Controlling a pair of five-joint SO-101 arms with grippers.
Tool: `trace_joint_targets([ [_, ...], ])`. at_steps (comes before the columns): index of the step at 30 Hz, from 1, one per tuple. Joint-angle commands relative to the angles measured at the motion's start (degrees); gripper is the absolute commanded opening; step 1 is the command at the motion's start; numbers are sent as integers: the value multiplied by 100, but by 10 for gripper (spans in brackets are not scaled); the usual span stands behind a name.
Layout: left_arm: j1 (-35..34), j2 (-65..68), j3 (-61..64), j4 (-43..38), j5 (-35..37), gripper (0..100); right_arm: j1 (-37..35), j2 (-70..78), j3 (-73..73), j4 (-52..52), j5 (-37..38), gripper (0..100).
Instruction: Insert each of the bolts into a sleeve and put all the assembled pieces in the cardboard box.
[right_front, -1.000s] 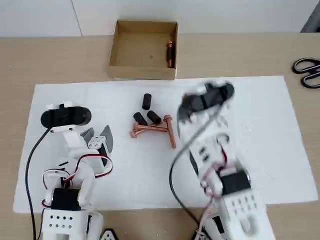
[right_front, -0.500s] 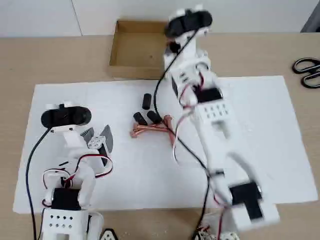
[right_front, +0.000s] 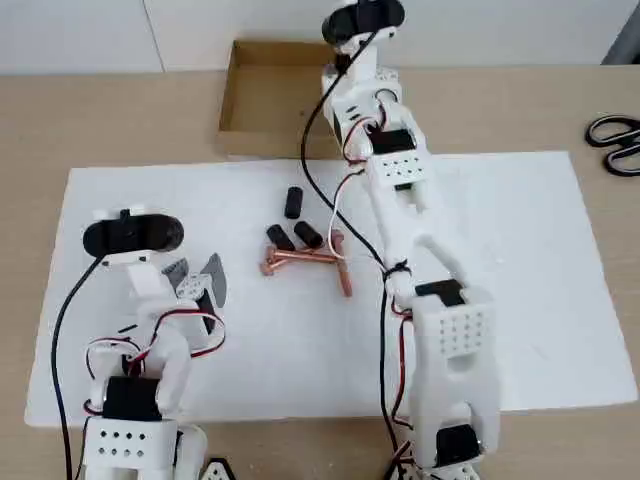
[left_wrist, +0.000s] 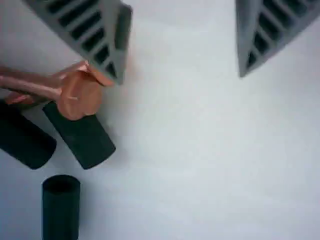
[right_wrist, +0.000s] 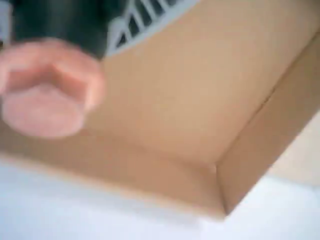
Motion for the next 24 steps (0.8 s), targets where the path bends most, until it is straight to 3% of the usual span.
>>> trace_joint_targets([
  [1,18,-62,-31,105,26,141,-101,242,-1108,-136,79,8],
  [18,18,-62,-31,114,26,141,-356,1947,-2681,-136,97,9],
  [24,18,-62,-31,114,26,141,-365,2097,-2734,-127,97,151],
])
